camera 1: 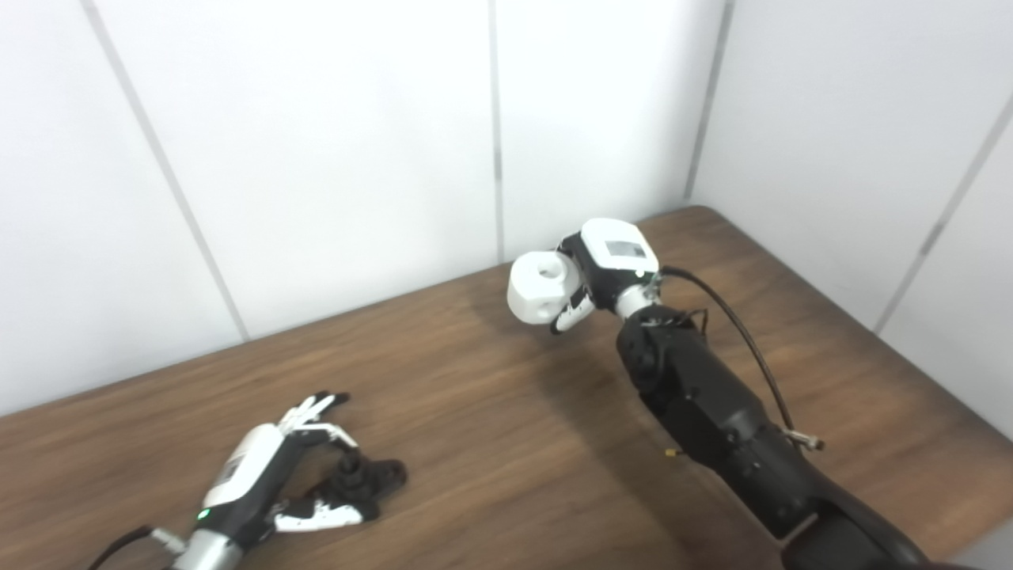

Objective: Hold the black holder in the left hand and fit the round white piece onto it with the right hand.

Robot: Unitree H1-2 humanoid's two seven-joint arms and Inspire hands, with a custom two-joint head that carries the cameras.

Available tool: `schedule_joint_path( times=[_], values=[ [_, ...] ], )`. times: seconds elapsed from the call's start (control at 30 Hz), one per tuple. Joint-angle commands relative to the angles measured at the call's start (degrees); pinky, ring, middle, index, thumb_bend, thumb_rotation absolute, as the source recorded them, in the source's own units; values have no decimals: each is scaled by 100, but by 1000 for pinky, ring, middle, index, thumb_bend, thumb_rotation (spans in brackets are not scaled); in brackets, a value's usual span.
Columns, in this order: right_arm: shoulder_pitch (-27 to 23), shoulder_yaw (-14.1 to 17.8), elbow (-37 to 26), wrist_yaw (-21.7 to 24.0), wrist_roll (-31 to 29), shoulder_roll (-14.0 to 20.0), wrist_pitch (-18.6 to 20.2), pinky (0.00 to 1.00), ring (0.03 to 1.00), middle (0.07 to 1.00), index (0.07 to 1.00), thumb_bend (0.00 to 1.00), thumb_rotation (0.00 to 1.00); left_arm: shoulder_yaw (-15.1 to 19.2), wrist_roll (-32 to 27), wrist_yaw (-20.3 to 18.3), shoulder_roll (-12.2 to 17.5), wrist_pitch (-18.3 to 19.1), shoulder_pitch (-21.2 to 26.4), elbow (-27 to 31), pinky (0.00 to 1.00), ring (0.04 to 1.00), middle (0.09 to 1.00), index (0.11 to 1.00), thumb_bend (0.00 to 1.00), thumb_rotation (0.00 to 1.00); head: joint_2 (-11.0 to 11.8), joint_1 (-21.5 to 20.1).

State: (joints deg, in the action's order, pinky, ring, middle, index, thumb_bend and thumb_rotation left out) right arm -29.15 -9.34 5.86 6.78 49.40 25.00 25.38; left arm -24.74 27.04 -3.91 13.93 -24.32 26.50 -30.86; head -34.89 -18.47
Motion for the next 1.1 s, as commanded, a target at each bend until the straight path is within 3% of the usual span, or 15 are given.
schedule_joint_path(
  times=[0.0,0.2,0.3,0.4,0.63,0.8,0.9,1.07],
  values=[
    [-392,41,-418,421,-71,52,123,800,812,750,482,523,133,-332,257,-206,-250,355,-682,-267,1000,1000,950,483,523,54,-45,154],
    [-594,7,-1332,2175,96,-156,153,700,810,747,482,522,135,-389,395,-121,-422,550,-643,-250,1000,1000,951,483,524,56,-223,870],
    [-597,-40,-1748,2655,165,-232,153,664,786,730,482,523,134,-413,437,-130,-512,690,-613,-234,1000,1000,952,483,524,56,-315,1125],
    [-559,-85,-1995,2777,107,-311,147,648,765,728,481,524,133,-415,451,-117,-584,768,-588,-235,1000,1000,950,483,524,57,-376,1269],
    [-506,-94,-2358,3161,-15,-360,146,737,803,752,481,524,135,-415,472,-111,-711,879,-522,-226,1000,1000,946,482,524,58,-610,1616],
    [-345,-191,-2428,2962,-296,-370,-105,702,775,727,481,523,131,-414,457,-117,-774,926,-485,-237,1000,1000,946,481,524,59,-682,1676],
    [-261,-297,-2522,3033,-307,-384,-32,735,793,743,481,523,132,-423,475,-93,-792,918,-473,-256,1000,1000,943,481,524,58,-715,1667],
    [-150,-400,-2546,2997,-380,-514,69,678,806,752,481,523,133,-428,457,-105,-825,928,-463,-251,1000,1000,943,481,524,58,-747,1683]
  ],
)
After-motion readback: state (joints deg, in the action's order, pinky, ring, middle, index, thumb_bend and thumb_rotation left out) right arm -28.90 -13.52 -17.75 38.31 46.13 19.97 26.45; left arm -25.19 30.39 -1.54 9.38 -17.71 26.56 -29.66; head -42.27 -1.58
